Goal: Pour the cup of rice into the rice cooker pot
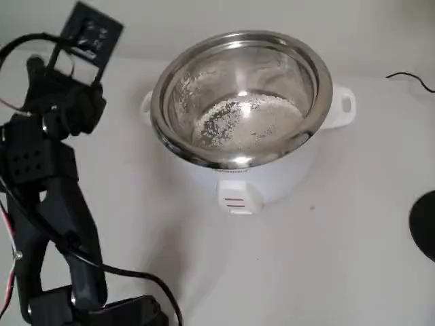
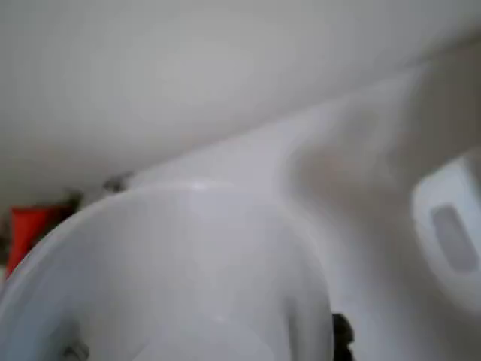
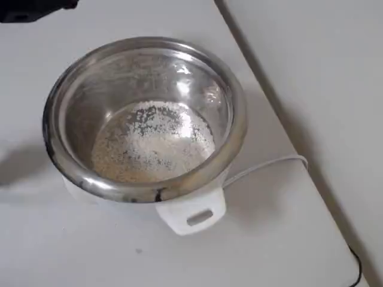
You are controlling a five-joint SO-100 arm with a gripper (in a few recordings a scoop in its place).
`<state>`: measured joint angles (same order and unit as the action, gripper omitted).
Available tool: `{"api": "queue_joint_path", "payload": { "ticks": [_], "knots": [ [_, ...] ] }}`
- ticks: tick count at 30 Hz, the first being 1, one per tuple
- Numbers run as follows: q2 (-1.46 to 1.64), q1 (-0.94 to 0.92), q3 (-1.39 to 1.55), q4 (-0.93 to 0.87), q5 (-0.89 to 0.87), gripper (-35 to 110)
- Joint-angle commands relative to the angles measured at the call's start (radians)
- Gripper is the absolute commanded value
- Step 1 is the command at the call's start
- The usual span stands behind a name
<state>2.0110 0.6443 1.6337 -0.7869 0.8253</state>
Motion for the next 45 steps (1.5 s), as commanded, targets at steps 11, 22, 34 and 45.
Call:
{"api": "queue_joint_path", "payload": {
  "ticks": [11, 22, 34, 45],
  "knots": [
    [0.006, 0.144, 0.879, 0.963, 0.383, 4],
    [-0.719, 0.054, 0.925, 1.891, 0.575, 13],
    [-1.318, -0.026, 0.687, 2.387, 0.744, 36],
    [-1.356, -0.04, 0.66, 2.402, 0.73, 23]
  ]
}}
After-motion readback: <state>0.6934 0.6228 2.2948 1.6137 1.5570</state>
